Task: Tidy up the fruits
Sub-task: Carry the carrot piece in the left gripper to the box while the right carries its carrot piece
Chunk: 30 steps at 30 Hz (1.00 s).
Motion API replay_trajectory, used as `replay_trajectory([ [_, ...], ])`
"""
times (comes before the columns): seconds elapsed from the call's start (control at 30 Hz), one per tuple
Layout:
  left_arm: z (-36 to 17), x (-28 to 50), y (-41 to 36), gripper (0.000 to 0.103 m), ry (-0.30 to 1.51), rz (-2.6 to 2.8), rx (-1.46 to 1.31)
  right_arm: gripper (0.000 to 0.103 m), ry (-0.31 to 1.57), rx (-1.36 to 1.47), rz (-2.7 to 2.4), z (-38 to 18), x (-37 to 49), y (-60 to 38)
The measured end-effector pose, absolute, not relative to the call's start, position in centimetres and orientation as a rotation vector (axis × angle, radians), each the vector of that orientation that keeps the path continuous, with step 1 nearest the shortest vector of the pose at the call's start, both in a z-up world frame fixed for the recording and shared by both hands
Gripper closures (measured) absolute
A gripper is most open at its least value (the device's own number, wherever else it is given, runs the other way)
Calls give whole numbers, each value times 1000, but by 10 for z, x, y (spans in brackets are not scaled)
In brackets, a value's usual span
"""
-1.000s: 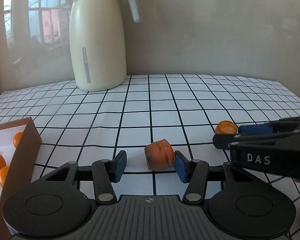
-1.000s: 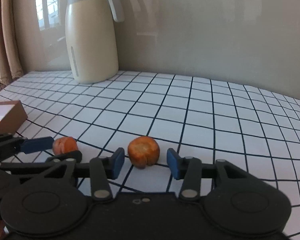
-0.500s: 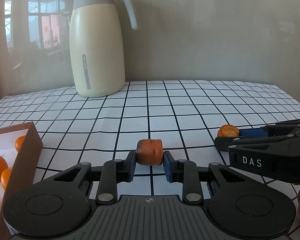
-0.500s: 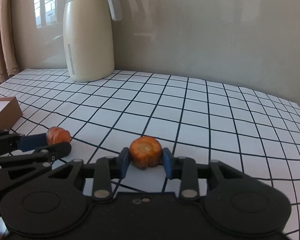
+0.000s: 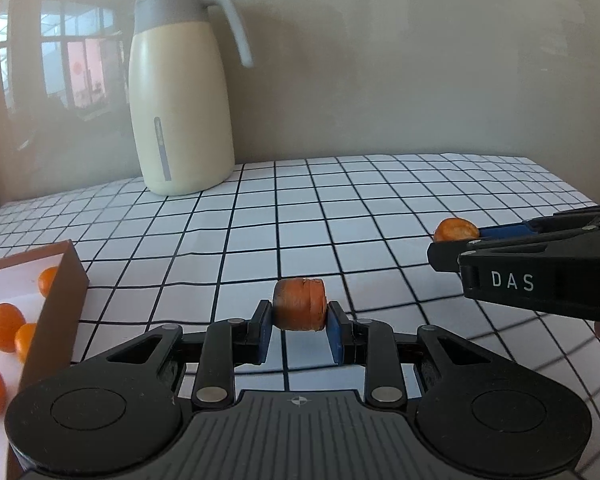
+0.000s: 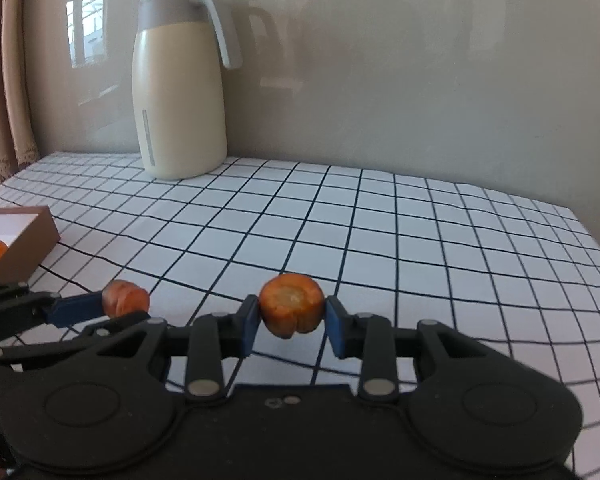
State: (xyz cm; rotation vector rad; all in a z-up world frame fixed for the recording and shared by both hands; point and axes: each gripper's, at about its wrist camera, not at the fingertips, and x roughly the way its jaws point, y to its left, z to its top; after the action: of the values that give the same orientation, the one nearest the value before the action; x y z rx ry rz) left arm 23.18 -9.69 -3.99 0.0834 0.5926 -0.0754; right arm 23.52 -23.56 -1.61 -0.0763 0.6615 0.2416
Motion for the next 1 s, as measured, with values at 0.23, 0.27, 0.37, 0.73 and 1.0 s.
replay_trajectory([
  [0.23,-28,202,-101,74,572,-100,106,76,649,-56,208,-8,196,-238],
  [0.27,-27,197,-100,74,572,-100,106,76,648,-50,205,-7,192,-239],
  [0.37,-25,185,-94,74,573,-97,102,76,646,-43,198,-5,180,-240],
  [0.73,-1,135,-70,74,528,-79,95,76,620,-43,208,11,139,-235],
  [1.0,24,91,-43,74,481,-39,76,76,571,-68,247,38,103,-225],
])
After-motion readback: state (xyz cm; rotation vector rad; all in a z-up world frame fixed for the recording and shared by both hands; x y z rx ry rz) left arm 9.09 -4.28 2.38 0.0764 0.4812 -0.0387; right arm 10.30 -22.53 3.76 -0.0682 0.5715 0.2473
